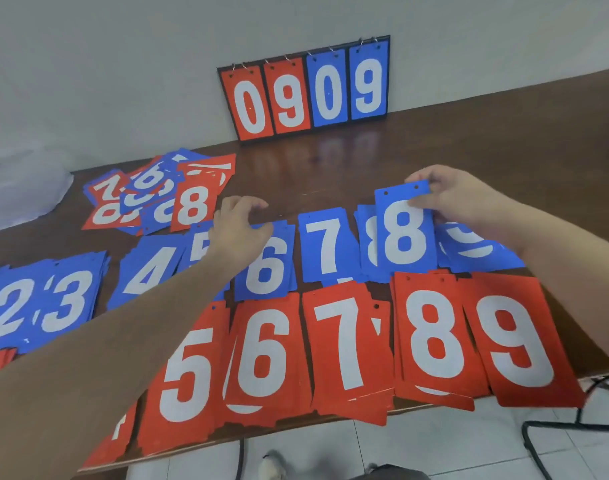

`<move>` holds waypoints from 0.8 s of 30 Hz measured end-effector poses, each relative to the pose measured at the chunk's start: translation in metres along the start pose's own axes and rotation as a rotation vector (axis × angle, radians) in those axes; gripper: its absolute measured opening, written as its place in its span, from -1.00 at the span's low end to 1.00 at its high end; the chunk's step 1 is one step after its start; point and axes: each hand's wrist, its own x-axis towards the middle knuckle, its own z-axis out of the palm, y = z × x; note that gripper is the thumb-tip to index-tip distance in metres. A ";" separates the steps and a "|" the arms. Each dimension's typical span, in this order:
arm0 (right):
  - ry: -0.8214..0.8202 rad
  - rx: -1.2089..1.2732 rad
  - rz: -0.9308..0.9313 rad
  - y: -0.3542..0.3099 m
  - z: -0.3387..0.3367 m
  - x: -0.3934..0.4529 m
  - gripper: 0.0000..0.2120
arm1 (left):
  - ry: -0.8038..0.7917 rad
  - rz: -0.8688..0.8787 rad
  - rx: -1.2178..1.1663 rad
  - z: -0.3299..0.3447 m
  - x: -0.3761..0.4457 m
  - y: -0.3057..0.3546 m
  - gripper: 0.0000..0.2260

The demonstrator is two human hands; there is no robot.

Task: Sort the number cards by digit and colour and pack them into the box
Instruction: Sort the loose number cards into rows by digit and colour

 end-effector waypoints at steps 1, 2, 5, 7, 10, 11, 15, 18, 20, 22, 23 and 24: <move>0.000 -0.027 -0.019 0.000 0.004 0.003 -0.78 | 0.000 0.008 0.001 0.000 0.001 0.001 -0.72; 0.001 -0.104 -0.050 0.000 0.008 0.006 -0.79 | -0.005 0.011 0.005 0.001 0.002 0.002 -0.72; 0.072 -0.454 -0.122 0.004 0.017 0.014 -0.76 | -0.020 0.021 0.027 -0.001 0.006 0.001 -0.74; 0.097 -0.590 -0.158 0.007 0.021 0.020 -0.69 | -0.021 0.035 0.027 -0.004 0.009 -0.004 -0.75; 0.096 -0.611 -0.232 0.004 0.032 0.028 -0.66 | -0.011 0.038 0.009 -0.012 0.014 -0.015 -0.77; 0.092 -0.589 -0.254 -0.001 0.037 0.029 -0.69 | -0.008 0.037 0.004 -0.015 0.016 -0.020 -0.78; 0.037 -0.516 -0.305 -0.023 0.069 0.038 -0.83 | 0.010 0.020 0.016 -0.033 0.025 -0.043 -0.78; -0.007 -0.468 -0.336 -0.045 0.102 0.045 -0.90 | 0.009 -0.019 -0.001 -0.052 0.030 -0.066 -0.77; -0.025 -0.442 -0.350 -0.061 0.125 0.051 -0.92 | 0.008 -0.052 -0.010 -0.068 0.034 -0.083 -0.76; -0.039 -0.427 -0.376 -0.076 0.147 0.056 -0.93 | 0.021 -0.075 -0.023 -0.085 0.039 -0.101 -0.74; -0.049 -0.432 -0.386 -0.082 0.157 0.059 -0.93 | 0.027 -0.087 -0.037 -0.092 0.041 -0.109 -0.74; -0.061 -0.439 -0.392 -0.090 0.169 0.062 -0.93 | 0.041 -0.100 -0.054 -0.102 0.043 -0.120 -0.76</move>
